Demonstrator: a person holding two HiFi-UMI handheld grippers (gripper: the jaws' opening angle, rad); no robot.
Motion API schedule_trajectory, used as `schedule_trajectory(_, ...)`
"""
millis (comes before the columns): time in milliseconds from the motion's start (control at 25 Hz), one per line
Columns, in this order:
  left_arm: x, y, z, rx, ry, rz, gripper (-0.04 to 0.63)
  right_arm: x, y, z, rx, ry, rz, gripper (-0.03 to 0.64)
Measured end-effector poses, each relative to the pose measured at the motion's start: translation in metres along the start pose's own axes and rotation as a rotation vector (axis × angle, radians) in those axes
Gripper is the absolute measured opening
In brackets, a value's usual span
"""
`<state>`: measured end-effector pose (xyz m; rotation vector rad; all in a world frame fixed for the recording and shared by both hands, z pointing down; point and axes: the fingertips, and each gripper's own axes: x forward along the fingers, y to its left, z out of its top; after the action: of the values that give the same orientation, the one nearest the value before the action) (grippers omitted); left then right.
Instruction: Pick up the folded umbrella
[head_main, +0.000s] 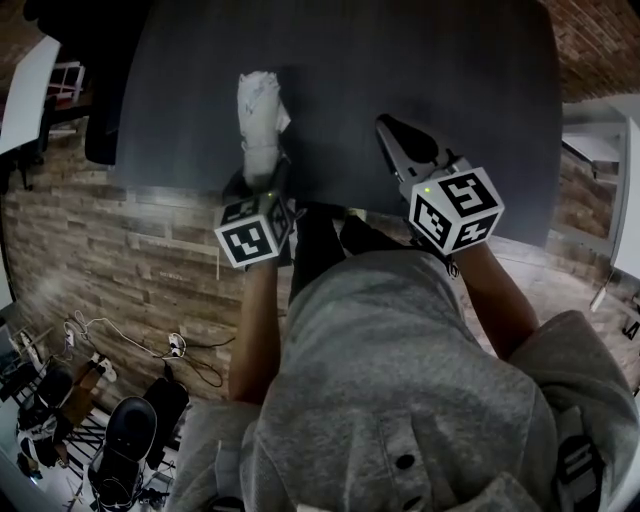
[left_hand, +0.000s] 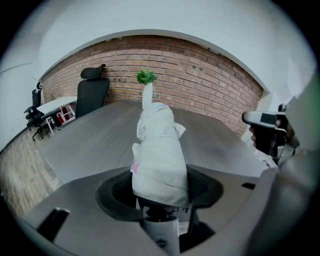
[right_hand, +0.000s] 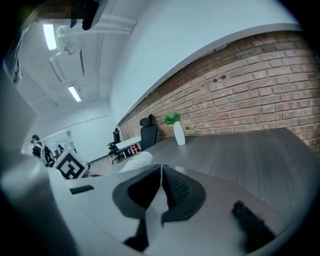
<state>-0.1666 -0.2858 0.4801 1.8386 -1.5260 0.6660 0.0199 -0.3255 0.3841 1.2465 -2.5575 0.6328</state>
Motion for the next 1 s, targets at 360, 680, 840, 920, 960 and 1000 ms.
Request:
schedule_trajectory(360,-0.062,-0.005,0.02,-0.027,-0.123,0.0,0.253,-0.008,0.019,0.004,-0.023,-0.014,0.036,0.025)
schedule_trajectory(680,-0.116,-0.012,0.021,-0.044,-0.194,0.006,0.253,-0.022,0.034,0.001,-0.04,-0.009,0.064,0.025)
schedule_trajectory(840,-0.132,-0.016,0.015,-0.043,-0.205,0.002,0.253,-0.027,0.041,0.001,-0.044,-0.016,0.07,0.025)
schedule_trajectory(920,-0.139,-0.018,0.012,-0.041,-0.212,-0.003,0.253,-0.03,0.044,0.0,-0.047,-0.018,0.068,0.025)
schedule_trajectory(960,-0.143,-0.018,0.011,-0.043,-0.218,-0.006,0.253,-0.032,0.045,0.0,-0.049,-0.019,0.066,0.025)
schedule_trajectory(1000,-0.147,-0.018,0.011,-0.045,-0.224,-0.008,0.253,-0.033,0.047,0.0,-0.051,-0.021,0.064,0.025)
